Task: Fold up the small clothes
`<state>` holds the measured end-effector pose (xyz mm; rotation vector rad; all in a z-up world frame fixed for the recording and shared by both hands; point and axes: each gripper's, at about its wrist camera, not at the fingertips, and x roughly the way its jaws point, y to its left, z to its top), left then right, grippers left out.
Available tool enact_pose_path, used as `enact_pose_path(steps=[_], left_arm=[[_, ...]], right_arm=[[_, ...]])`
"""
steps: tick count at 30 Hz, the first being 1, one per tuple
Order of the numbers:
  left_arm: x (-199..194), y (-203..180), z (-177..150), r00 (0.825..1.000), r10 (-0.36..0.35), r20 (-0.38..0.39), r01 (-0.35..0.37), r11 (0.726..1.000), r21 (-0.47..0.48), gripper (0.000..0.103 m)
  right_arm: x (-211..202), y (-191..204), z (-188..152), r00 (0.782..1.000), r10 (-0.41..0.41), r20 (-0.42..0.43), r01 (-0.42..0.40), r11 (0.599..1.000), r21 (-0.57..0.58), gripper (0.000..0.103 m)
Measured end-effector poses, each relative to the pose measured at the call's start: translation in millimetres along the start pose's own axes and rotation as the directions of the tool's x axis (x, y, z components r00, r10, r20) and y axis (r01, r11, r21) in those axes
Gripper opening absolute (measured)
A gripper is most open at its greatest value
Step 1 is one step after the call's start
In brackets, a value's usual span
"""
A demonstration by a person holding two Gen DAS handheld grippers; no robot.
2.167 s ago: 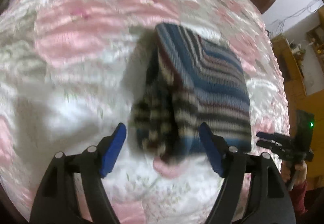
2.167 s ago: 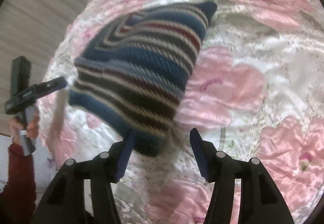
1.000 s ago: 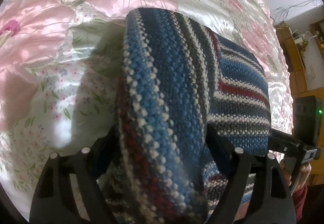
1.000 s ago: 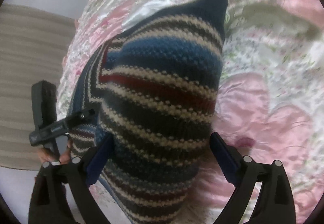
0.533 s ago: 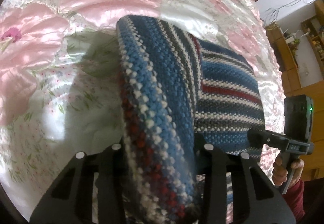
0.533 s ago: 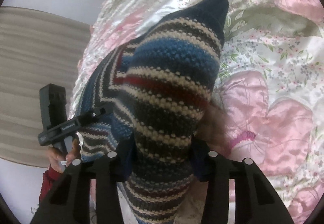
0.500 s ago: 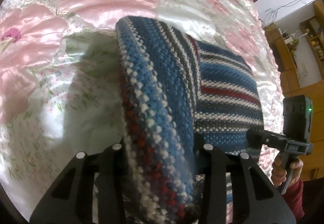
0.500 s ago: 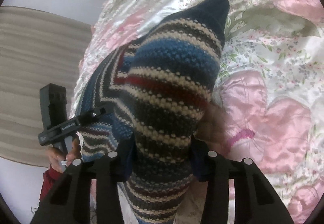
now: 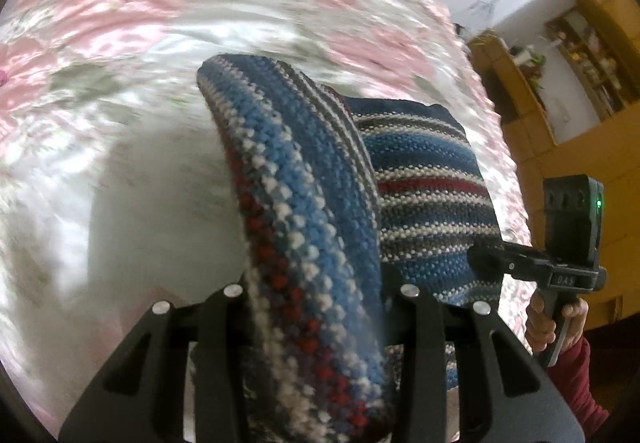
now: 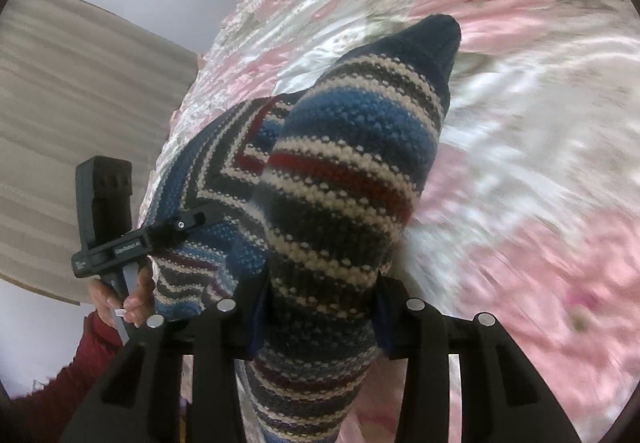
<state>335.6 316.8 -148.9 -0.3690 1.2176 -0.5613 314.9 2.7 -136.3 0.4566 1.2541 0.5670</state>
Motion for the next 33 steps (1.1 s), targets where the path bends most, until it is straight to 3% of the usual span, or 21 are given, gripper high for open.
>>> enact_pose_path(steps=[4, 9, 14, 18, 20, 22, 26, 27, 33], left_arm=[[16, -38, -41, 1.000, -0.030, -0.006, 0.030, 1.000, -0.009, 0.036], [55, -48, -88, 0.994, -0.064, -0.084, 0.059, 0.996, -0.062, 0.036], [73, -39, -107, 0.997, -0.014, -0.082, 0.014, 1.000, -0.008, 0.039], [82, -36, -110, 0.996, 0.019, -0.085, -0.020, 1.000, -0.005, 0.042], [84, -37, -108, 0.996, 0.033, -0.085, -0.034, 0.999, -0.011, 0.045], [81, -40, -108, 0.995, 0.054, -0.083, -0.055, 0.998, -0.013, 0.052], [63, -51, -121, 0.992, 0.107, -0.063, -0.106, 0.994, 0.021, 0.059], [57, -52, -126, 0.992, 0.111, -0.057, -0.110, 0.994, 0.029, 0.062], [29, -51, -160, 0.990, 0.139, -0.010, -0.139, 0.990, 0.026, 0.066]], right_arm=[[-44, -26, -36, 0.999, -0.050, -0.002, 0.050, 0.999, -0.009, 0.042], [-53, -67, -84, 0.997, -0.071, -0.035, 0.073, 0.995, 0.063, 0.042], [-44, -96, -126, 1.000, -0.007, -0.002, 0.007, 0.991, 0.135, 0.041], [-36, -98, -133, 0.999, -0.028, 0.035, 0.023, 0.990, 0.137, 0.043], [-36, -100, -132, 0.999, -0.027, 0.037, 0.021, 0.988, 0.154, 0.046], [-38, -101, -133, 0.999, -0.036, 0.029, 0.031, 0.984, 0.174, 0.057], [-55, -91, -155, 0.997, -0.057, 0.052, 0.046, 0.983, 0.180, 0.066], [-58, -87, -164, 0.997, -0.059, 0.050, 0.049, 0.981, 0.188, 0.074], [-66, -79, -214, 0.996, -0.079, 0.028, 0.071, 0.974, 0.213, 0.075]])
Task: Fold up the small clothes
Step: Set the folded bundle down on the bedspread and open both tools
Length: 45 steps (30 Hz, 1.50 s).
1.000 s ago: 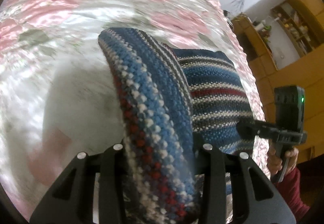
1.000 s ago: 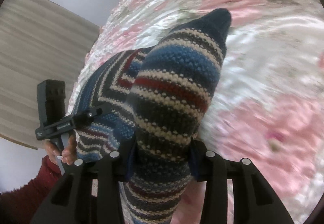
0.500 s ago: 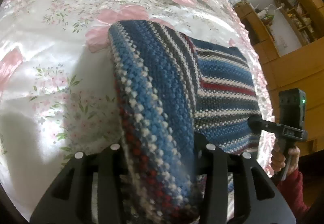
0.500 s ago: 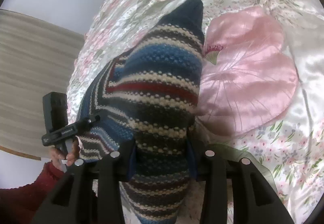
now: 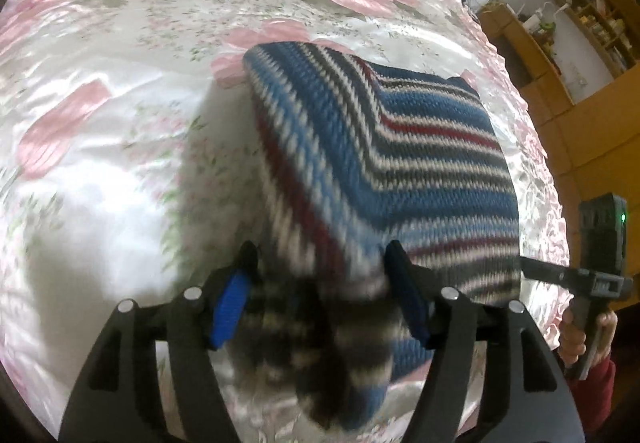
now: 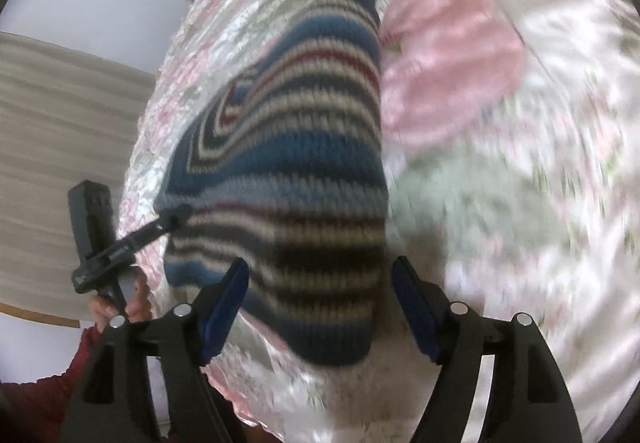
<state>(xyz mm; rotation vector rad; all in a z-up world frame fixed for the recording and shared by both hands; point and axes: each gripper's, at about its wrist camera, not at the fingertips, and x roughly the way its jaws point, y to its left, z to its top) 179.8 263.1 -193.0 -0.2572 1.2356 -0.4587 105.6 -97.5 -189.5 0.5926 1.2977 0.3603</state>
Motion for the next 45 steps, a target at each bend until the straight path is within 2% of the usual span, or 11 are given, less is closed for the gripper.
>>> enact_pose_path(steps=[5, 10, 13, 16, 20, 23, 25, 28, 32, 36, 45], left_arm=[[-4, 0, -18, 0.999, 0.038, 0.012, -0.038, 0.999, 0.004, 0.067], [-2, -10, -26, 0.989, 0.146, 0.028, -0.147, 0.989, 0.034, 0.061], [-5, -14, -30, 0.989, 0.147, 0.024, -0.148, 0.989, 0.026, 0.053], [-11, -18, -34, 0.989, 0.146, 0.035, -0.146, 0.989, 0.026, 0.053], [-6, -19, -42, 0.984, 0.174, 0.036, -0.175, 0.983, 0.045, 0.054], [8, -7, -46, 0.988, 0.156, -0.003, -0.156, 0.988, 0.002, 0.058], [13, 2, -49, 0.991, 0.135, -0.013, -0.135, 0.990, -0.034, 0.061], [11, 0, -52, 0.989, 0.147, 0.004, -0.147, 0.989, -0.019, 0.062], [2, -6, -54, 0.985, 0.174, 0.014, -0.174, 0.985, -0.013, 0.062], [-13, -12, -59, 0.983, 0.183, 0.029, -0.182, 0.983, -0.023, 0.062], [-48, -25, -78, 0.973, 0.228, 0.043, -0.227, 0.974, -0.017, 0.068]], right_arm=[[10, 4, -18, 1.000, -0.024, -0.014, 0.024, 1.000, 0.010, 0.072], [24, 7, -18, 0.998, -0.058, -0.034, 0.059, 0.998, 0.026, 0.048], [20, 8, -18, 0.998, -0.059, -0.021, 0.059, 0.998, 0.034, 0.031], [8, 14, -20, 0.997, -0.074, 0.009, 0.074, 0.997, 0.016, 0.026], [7, 21, -19, 0.991, -0.134, 0.020, 0.135, 0.991, -0.011, 0.025], [28, 9, -19, 0.985, -0.175, -0.014, 0.175, 0.984, 0.015, 0.025], [36, 0, -21, 0.985, -0.171, -0.019, 0.172, 0.984, 0.043, 0.026], [36, 0, -22, 0.985, -0.174, -0.009, 0.174, 0.983, 0.054, 0.027], [35, 12, -20, 0.975, -0.223, 0.004, 0.223, 0.974, 0.039, 0.031], [24, 21, -25, 0.970, -0.241, 0.036, 0.239, 0.970, 0.052, 0.042], [-8, 42, -55, 0.949, -0.307, 0.077, 0.305, 0.952, 0.035, 0.050]])
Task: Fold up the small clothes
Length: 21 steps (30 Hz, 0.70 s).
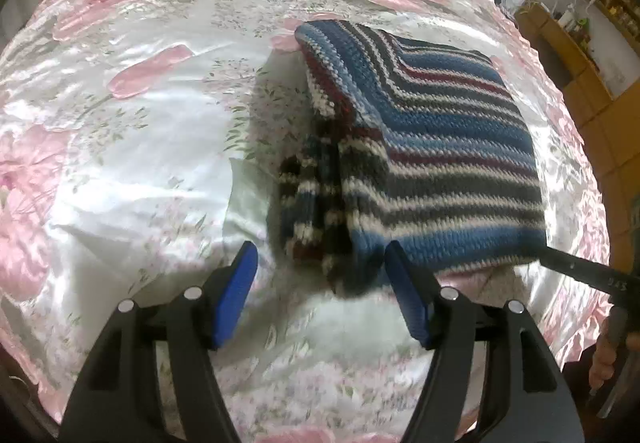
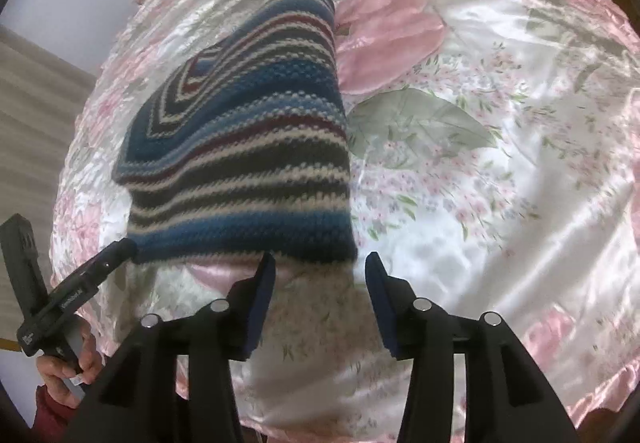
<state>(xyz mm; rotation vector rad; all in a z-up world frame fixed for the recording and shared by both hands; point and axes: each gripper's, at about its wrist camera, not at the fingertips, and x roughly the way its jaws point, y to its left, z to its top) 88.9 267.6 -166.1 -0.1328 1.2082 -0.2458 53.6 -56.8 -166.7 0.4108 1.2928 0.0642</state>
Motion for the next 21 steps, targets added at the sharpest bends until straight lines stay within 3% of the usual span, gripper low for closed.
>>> enact_pose_path(steps=[5, 10, 16, 21], left_arm=[[-24, -1, -17, 0.999, 0.016, 0.030, -0.016, 1.000, 0.000, 0.076], [-43, 1, -31, 0.999, 0.029, 0.041, -0.028, 0.999, -0.018, 0.080], [-77, -9, -40, 0.994, 0.058, 0.093, -0.057, 0.998, -0.008, 0.085], [-101, -18, -43, 0.989, 0.082, 0.125, -0.084, 0.996, 0.014, 0.087]], right_arm=[[-20, 9, -19, 0.999, -0.035, 0.026, 0.035, 0.999, -0.030, 0.062], [-38, 25, -38, 0.996, -0.066, 0.059, 0.070, 0.996, -0.061, 0.083], [-58, 45, -54, 0.992, -0.084, 0.093, 0.092, 0.992, -0.089, 0.097], [-76, 54, -60, 0.989, -0.100, 0.112, 0.112, 0.988, -0.106, 0.099]])
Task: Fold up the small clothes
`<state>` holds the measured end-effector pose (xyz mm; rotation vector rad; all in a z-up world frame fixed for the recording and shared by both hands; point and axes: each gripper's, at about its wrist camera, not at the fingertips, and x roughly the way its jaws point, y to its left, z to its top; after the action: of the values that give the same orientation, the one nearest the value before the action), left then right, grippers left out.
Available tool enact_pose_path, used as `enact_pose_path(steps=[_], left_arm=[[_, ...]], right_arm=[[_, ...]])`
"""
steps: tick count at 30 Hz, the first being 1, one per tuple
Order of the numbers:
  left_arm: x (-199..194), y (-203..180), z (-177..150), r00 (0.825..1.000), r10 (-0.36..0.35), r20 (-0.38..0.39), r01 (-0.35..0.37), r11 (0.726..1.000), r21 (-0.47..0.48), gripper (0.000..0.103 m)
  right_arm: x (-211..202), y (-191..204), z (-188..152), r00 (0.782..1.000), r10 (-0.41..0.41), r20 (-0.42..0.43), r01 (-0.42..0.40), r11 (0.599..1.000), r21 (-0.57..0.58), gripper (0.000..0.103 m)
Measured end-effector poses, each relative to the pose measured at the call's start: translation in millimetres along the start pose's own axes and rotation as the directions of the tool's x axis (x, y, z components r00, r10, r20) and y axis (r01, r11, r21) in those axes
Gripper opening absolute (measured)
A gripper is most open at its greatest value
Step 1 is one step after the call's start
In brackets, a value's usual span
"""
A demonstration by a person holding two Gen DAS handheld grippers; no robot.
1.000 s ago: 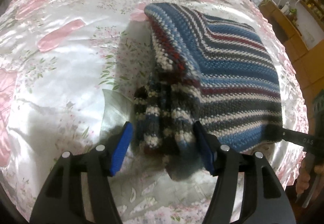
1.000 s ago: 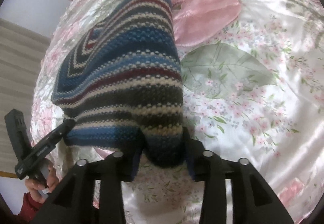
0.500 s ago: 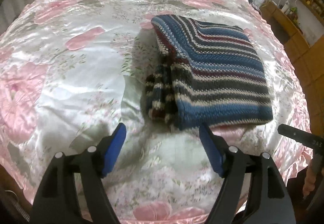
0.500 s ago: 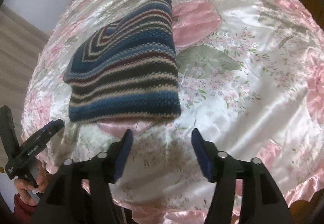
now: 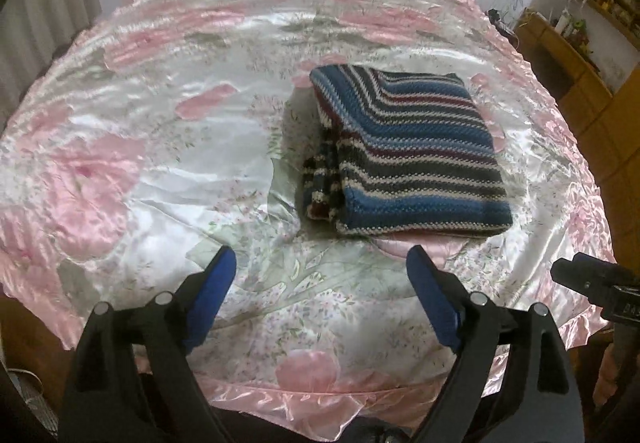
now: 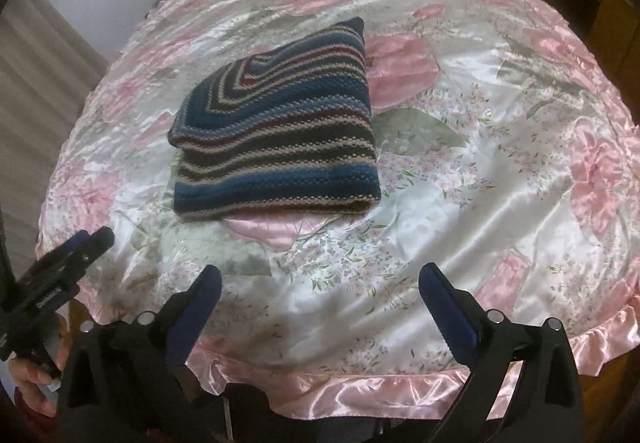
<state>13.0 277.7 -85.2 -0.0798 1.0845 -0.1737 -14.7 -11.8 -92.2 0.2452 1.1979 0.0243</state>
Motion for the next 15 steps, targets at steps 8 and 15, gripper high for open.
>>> enact_pose_path(steps=[8, 15], left_arm=[[-40, -8, -1, 0.998, 0.013, 0.057, -0.015, 0.999, 0.033, 0.090], [-72, -14, -4, 0.993, 0.030, 0.112, -0.036, 0.998, 0.060, 0.091]], right_arm=[[-26, 13, 0, 0.997, -0.070, 0.038, 0.071, 0.997, -0.030, 0.099], [-52, 27, -1, 0.984, -0.151, 0.089, 0.155, 0.987, -0.036, 0.099]])
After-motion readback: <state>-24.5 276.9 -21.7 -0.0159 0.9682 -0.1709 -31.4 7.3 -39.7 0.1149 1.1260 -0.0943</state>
